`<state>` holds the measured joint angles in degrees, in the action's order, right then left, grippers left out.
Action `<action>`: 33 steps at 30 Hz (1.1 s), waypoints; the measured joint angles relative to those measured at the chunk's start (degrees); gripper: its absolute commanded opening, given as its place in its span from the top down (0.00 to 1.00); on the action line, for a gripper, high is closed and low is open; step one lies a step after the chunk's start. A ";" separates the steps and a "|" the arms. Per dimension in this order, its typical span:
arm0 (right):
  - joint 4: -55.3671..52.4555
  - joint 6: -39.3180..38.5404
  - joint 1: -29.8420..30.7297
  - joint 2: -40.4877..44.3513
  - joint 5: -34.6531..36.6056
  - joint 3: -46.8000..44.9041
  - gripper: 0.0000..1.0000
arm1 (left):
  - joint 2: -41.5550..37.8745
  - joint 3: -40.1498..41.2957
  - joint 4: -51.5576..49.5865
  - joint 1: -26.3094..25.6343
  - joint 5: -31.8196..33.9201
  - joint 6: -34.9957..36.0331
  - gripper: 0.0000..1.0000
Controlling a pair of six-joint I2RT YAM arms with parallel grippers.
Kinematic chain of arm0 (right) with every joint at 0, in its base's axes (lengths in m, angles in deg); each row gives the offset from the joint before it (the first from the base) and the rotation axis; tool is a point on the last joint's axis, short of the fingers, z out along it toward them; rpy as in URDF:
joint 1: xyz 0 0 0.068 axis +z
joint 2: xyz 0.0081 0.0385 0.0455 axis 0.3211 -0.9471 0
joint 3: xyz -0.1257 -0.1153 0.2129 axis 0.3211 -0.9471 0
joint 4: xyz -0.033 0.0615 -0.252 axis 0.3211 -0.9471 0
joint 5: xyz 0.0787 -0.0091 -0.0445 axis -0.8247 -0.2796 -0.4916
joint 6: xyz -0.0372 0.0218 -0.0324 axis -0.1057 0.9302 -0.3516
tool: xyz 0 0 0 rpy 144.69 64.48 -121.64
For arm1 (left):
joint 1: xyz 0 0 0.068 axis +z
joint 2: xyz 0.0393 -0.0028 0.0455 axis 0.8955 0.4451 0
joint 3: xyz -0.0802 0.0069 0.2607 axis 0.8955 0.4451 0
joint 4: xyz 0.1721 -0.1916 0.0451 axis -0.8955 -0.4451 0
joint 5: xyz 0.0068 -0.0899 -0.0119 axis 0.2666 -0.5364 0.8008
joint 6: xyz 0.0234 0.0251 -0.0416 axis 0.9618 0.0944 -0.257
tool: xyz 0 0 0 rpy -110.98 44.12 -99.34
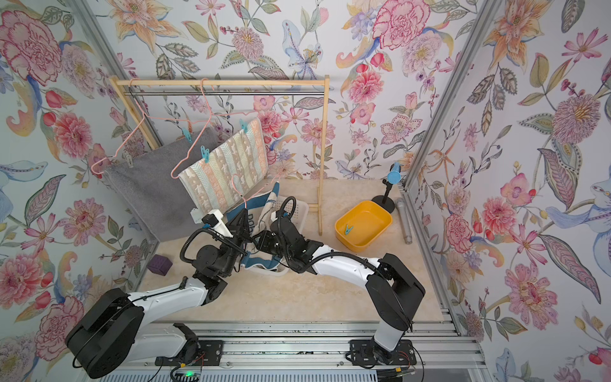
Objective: Remove the clothespins securing towels to the hanger
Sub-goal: Remove the clothespin from the hanger.
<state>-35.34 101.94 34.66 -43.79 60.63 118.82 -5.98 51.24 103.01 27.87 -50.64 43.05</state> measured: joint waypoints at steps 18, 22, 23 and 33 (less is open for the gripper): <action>0.09 0.39 -0.94 1.14 -0.74 -1.18 0.85 | -0.02 0.00 -0.42 0.00 0.04 1.11 1.00; 0.15 0.42 -1.99 2.51 -1.92 -2.40 0.85 | -0.17 0.00 -0.61 -0.04 0.04 1.40 1.00; 0.24 0.44 -2.29 2.78 -2.47 -2.58 0.85 | -0.22 0.00 -0.61 -0.07 0.04 1.51 1.00; -0.09 0.72 -4.85 4.79 -6.25 -4.11 0.85 | -0.24 0.00 -0.61 -0.11 0.26 1.57 1.00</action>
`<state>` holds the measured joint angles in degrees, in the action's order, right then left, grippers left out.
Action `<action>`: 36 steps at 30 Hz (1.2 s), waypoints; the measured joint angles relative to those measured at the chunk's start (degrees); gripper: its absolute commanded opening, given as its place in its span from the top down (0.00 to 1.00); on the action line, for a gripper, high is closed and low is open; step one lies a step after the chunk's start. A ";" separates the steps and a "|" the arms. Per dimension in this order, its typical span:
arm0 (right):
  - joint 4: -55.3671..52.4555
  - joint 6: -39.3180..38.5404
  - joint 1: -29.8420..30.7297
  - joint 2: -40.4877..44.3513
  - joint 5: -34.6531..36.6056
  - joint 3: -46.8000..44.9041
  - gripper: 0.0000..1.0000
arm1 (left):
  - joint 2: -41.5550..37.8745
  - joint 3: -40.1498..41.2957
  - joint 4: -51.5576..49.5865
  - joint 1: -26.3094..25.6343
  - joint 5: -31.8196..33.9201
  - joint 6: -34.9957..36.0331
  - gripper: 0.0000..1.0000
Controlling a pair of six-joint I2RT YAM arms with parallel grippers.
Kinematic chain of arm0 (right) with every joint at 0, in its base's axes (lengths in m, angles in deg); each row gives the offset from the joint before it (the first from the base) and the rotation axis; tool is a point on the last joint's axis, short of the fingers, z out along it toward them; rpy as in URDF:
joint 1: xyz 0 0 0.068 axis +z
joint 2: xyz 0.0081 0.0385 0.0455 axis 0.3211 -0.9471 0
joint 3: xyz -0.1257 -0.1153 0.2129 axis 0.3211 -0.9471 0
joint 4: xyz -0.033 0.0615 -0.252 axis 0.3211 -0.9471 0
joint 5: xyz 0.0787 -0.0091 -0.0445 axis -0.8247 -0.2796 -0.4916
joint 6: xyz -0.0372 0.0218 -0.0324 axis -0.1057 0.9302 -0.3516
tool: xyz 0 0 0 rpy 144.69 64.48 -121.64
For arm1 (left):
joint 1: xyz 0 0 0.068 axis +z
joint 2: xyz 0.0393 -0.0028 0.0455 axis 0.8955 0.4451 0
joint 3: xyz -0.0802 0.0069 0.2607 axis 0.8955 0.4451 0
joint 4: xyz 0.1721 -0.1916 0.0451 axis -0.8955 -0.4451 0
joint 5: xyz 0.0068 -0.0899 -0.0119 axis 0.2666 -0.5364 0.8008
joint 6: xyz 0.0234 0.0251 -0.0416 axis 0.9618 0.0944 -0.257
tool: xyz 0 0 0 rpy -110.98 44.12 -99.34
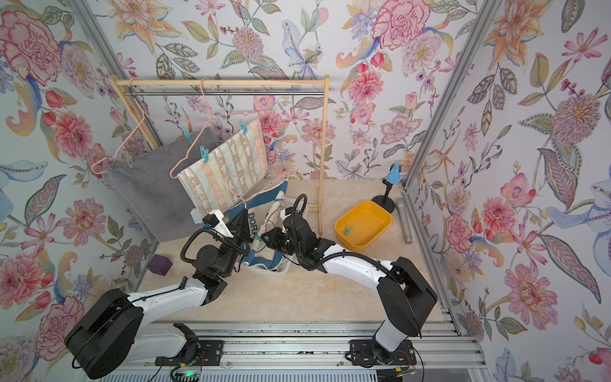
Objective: Remove the clothespins securing towels to the hanger
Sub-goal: Remove the clothespin from the hanger, then place the clothespin in the storage box.
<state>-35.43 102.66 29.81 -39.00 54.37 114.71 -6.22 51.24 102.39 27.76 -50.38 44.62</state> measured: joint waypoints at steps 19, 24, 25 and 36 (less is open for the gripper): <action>-7.10 -6.78 -10.95 4.17 -5.99 -0.04 0.84 | -0.09 0.02 -0.94 1.05 0.87 1.46 1.00; -12.90 -11.69 -16.52 9.57 -2.45 -1.49 0.83 | -0.09 0.02 -1.27 1.09 0.85 2.19 1.00; -14.23 -12.92 -17.84 11.19 -1.01 -1.88 0.83 | -0.09 0.02 -1.38 1.09 0.87 2.40 1.00; -22.27 -23.26 -33.11 13.42 11.04 -4.50 0.82 | -0.09 -0.15 -3.02 1.16 0.52 3.65 1.00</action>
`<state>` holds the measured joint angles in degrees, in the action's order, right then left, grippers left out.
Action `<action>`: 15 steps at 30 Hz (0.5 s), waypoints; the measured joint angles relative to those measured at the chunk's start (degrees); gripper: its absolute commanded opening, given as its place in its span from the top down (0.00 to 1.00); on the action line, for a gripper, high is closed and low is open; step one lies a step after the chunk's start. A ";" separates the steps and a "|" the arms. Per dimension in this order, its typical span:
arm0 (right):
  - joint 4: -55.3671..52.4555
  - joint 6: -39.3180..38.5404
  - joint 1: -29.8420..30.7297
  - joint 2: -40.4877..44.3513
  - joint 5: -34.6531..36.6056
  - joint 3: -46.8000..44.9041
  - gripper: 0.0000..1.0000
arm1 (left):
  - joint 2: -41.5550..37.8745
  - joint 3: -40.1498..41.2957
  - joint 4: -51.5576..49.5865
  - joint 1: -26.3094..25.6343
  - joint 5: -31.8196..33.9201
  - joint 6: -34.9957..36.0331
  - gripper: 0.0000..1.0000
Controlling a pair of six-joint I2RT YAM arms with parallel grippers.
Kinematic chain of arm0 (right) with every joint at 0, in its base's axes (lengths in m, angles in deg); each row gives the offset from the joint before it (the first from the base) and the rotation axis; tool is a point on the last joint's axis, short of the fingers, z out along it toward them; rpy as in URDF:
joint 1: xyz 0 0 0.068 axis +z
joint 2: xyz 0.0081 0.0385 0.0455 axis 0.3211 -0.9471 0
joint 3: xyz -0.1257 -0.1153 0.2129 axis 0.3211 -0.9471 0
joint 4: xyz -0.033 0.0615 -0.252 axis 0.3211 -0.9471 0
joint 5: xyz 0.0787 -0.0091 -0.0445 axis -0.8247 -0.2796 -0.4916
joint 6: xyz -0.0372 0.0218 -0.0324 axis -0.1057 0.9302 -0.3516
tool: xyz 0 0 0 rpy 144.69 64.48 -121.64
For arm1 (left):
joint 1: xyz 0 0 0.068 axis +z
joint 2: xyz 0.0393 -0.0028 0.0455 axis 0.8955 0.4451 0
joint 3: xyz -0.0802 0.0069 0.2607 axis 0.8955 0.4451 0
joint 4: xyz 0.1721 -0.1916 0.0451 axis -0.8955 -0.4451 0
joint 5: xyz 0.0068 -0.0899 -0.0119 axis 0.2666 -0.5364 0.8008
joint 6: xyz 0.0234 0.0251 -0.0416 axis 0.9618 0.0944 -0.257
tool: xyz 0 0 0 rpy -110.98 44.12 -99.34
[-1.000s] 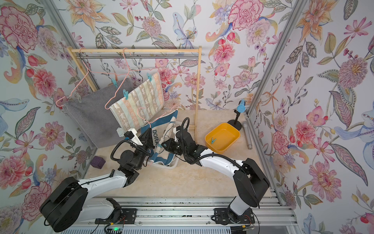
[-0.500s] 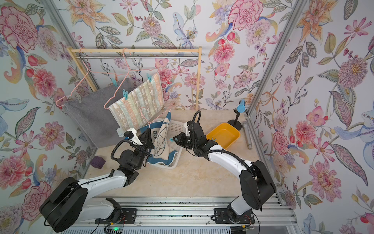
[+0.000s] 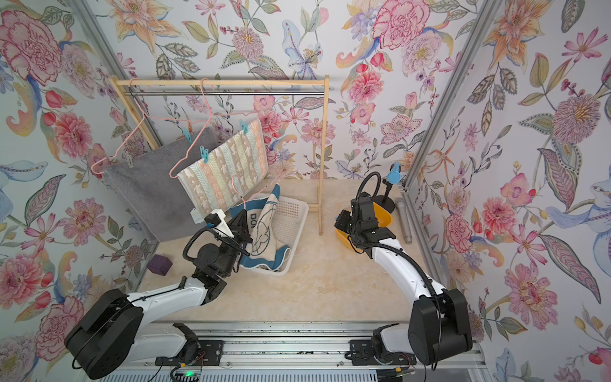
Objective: Remove the clothespins securing towels to the hanger
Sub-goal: Place the clothespin in the storage box.
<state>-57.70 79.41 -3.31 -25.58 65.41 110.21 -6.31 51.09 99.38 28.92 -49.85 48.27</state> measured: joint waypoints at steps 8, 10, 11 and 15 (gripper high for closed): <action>-2.27 -5.40 -7.50 -12.11 3.43 2.16 0.80 | -0.02 -0.13 -0.55 0.04 -0.92 0.37 1.00; -2.56 -6.43 -8.46 -16.96 3.45 4.46 0.80 | -0.02 -0.13 -0.55 0.04 -1.03 0.37 1.00; -2.71 -6.84 -8.79 -18.95 3.45 5.51 0.80 | -0.02 -0.13 -0.61 0.04 -1.05 0.37 1.00; -4.42 -8.20 -9.49 -26.08 3.41 10.25 0.74 | -0.09 -0.39 -1.44 0.04 -1.33 0.39 1.00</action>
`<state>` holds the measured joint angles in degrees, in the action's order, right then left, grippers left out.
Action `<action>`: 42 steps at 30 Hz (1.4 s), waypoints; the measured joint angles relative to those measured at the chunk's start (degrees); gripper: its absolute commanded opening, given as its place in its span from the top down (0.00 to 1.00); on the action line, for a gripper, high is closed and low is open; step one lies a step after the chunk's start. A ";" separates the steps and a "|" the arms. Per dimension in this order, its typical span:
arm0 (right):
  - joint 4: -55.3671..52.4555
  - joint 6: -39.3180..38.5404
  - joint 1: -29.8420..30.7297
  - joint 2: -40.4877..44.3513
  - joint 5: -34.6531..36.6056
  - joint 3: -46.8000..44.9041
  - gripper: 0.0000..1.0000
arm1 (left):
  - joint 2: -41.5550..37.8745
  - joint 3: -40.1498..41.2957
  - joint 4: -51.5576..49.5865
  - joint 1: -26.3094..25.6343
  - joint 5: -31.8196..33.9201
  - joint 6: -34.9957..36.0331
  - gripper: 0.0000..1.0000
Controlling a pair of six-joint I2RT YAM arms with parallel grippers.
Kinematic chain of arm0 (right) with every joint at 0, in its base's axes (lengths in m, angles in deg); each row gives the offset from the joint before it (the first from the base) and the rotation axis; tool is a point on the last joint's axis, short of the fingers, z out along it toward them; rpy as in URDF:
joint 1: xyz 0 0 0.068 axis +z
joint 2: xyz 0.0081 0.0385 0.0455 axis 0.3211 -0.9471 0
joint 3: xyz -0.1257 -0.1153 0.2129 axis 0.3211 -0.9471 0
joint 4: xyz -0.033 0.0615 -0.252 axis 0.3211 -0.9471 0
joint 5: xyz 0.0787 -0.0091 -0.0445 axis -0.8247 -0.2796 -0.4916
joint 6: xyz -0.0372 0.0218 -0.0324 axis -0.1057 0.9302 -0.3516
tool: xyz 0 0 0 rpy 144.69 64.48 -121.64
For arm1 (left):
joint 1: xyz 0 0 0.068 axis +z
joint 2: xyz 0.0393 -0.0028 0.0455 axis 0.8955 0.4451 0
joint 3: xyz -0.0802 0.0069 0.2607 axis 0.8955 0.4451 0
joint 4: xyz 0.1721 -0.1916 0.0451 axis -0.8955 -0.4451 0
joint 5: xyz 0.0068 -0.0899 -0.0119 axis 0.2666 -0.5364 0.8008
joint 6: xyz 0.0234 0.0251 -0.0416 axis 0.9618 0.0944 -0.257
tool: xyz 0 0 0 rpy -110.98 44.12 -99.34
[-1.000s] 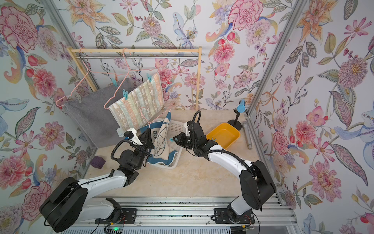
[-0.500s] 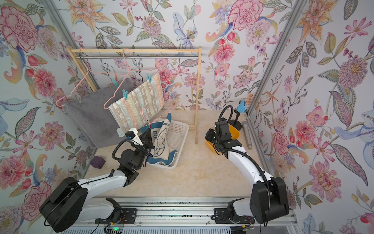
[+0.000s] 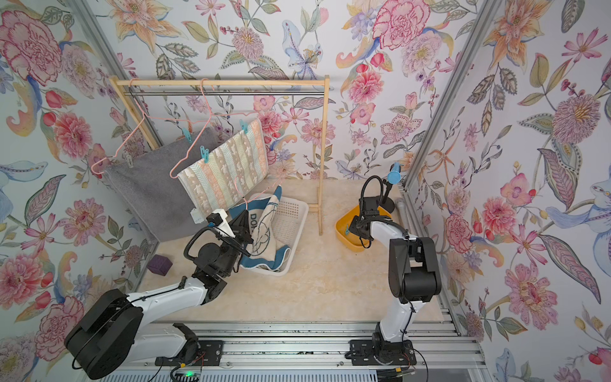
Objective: Remove the clothespins securing towels to the hanger
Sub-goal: Place the clothespin in the storage box, then remove the towel from the hanger.
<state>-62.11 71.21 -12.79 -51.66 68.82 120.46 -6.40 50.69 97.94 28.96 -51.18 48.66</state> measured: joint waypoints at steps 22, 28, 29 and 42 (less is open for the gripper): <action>2.51 0.83 16.79 24.87 -5.53 0.74 0.04 | -2.40 -2.32 -5.51 0.11 -1.03 2.99 1.00; 9.79 8.90 26.49 21.88 -11.23 -1.68 0.24 | -2.40 -2.32 -5.62 0.11 -1.42 2.97 1.00; 11.08 10.01 27.69 20.83 -11.87 -1.64 0.26 | -2.38 -2.32 -5.62 0.11 -1.55 2.97 1.00; 16.72 17.27 36.35 4.74 -16.41 6.88 0.41 | -0.42 -2.32 -5.42 0.11 -2.93 2.93 1.00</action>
<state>-45.39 88.48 23.56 -46.92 52.41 127.34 -6.81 48.38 92.51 29.07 -54.11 51.59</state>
